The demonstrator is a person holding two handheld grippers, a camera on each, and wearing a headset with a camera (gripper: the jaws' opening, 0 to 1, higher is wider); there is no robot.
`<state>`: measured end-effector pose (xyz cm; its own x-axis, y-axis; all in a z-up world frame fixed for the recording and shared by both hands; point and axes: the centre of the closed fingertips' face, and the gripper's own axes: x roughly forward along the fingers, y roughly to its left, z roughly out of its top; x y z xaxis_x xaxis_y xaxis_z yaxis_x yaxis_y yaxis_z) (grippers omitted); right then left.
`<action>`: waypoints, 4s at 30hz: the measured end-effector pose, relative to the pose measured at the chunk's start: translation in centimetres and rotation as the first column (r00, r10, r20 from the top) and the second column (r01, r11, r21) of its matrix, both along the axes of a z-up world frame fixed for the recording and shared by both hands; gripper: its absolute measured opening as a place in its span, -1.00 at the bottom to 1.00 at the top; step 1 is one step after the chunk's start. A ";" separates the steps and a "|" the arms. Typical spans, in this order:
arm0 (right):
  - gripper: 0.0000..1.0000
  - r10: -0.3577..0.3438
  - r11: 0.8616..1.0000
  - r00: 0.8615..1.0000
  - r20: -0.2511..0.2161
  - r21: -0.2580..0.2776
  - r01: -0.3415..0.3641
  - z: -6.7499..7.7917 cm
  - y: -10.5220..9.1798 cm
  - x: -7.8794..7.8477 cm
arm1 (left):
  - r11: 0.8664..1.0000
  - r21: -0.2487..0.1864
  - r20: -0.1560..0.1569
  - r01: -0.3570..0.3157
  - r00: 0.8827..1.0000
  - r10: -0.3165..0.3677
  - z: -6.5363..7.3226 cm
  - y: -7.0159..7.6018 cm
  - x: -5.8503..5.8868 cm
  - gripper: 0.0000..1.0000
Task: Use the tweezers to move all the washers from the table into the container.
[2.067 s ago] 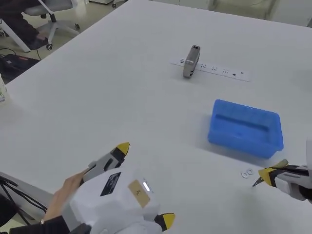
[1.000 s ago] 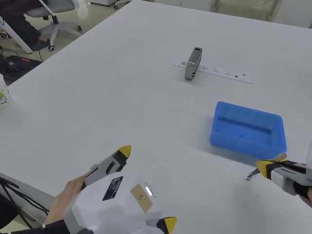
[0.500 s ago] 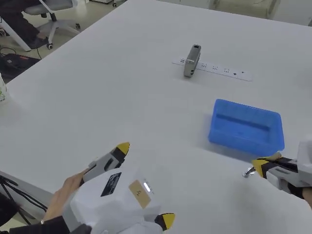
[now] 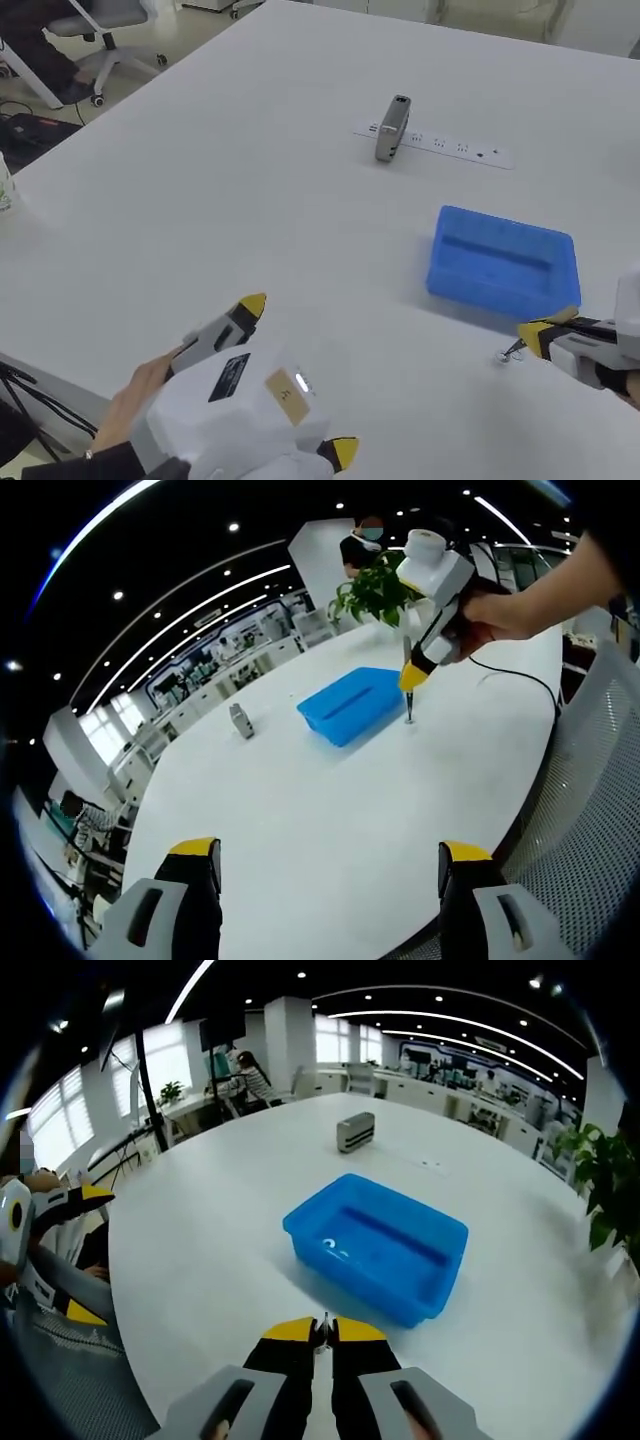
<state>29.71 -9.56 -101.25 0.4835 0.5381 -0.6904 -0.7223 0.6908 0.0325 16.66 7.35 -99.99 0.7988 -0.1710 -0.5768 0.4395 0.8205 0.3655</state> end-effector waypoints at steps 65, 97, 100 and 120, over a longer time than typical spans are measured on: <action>-0.98 0.010 1.000 0.994 0.113 -0.013 -0.008 2.8 1.3 7.0 | 1.000 0.013 -0.023 -0.012 1.000 0.013 -0.5 0.3 -0.1 0.83; -0.97 -0.005 0.996 0.996 0.092 -0.088 0.013 -1.0 1.7 8.2 | 1.000 -0.008 -0.014 -0.014 1.000 0.014 -0.2 0.2 0.0 0.82; -0.97 -0.011 0.996 0.996 0.090 -0.082 0.018 -1.0 1.7 8.2 | 1.000 -0.004 -0.017 -0.015 1.000 0.015 -0.3 0.2 0.0 0.82; -0.94 -0.048 0.998 0.997 0.067 -0.030 0.050 0.8 0.6 8.2 | 1.000 0.000 -0.013 -0.012 1.000 0.012 -0.2 0.2 0.0 0.81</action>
